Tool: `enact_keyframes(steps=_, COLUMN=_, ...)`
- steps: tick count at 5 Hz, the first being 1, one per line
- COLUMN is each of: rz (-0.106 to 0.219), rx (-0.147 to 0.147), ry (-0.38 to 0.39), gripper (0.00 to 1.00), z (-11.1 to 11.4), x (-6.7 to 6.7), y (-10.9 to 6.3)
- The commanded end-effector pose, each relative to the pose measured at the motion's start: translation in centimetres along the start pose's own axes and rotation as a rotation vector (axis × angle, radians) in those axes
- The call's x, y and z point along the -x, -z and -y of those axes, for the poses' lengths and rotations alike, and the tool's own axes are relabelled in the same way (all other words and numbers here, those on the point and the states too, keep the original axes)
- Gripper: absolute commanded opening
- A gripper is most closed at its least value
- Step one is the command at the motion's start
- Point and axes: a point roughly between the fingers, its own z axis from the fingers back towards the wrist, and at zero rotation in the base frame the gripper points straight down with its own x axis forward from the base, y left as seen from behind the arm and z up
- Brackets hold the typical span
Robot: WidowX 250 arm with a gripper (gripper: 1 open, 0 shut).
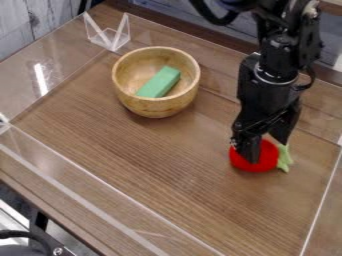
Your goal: Move the red object to the left side of the table
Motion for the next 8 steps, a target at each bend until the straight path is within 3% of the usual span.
enact_keyframes(steps=1, rz=-0.004, rx=0.086, ry=0.044, gripper=1.0, z=0.7, x=-0.8, y=-3.2)
enact_keyframes(steps=2, rz=0.001, rx=0.08, ry=0.082, gripper=1.0, z=-0.1, x=-1.2, y=-3.4)
enact_keyframes(steps=3, rz=0.02, rx=0.068, ry=0.049, gripper=1.0, z=-0.5, x=-1.7, y=-2.2)
enact_keyframes(steps=4, rz=0.041, rx=0.056, ry=-0.002, gripper=1.0, z=-0.8, x=-1.7, y=0.2)
enact_keyframes(steps=5, rz=0.048, rx=0.054, ry=-0.042, gripper=0.0, z=-0.9, x=-1.7, y=1.5)
enact_keyframes(steps=7, rz=0.008, rx=0.084, ry=-0.071, gripper=0.0, z=-0.4, x=-2.3, y=-2.8)
enact_keyframes(steps=8, rz=-0.021, rx=0.103, ry=-0.097, gripper=0.0, z=-1.7, x=-3.2, y=-5.7)
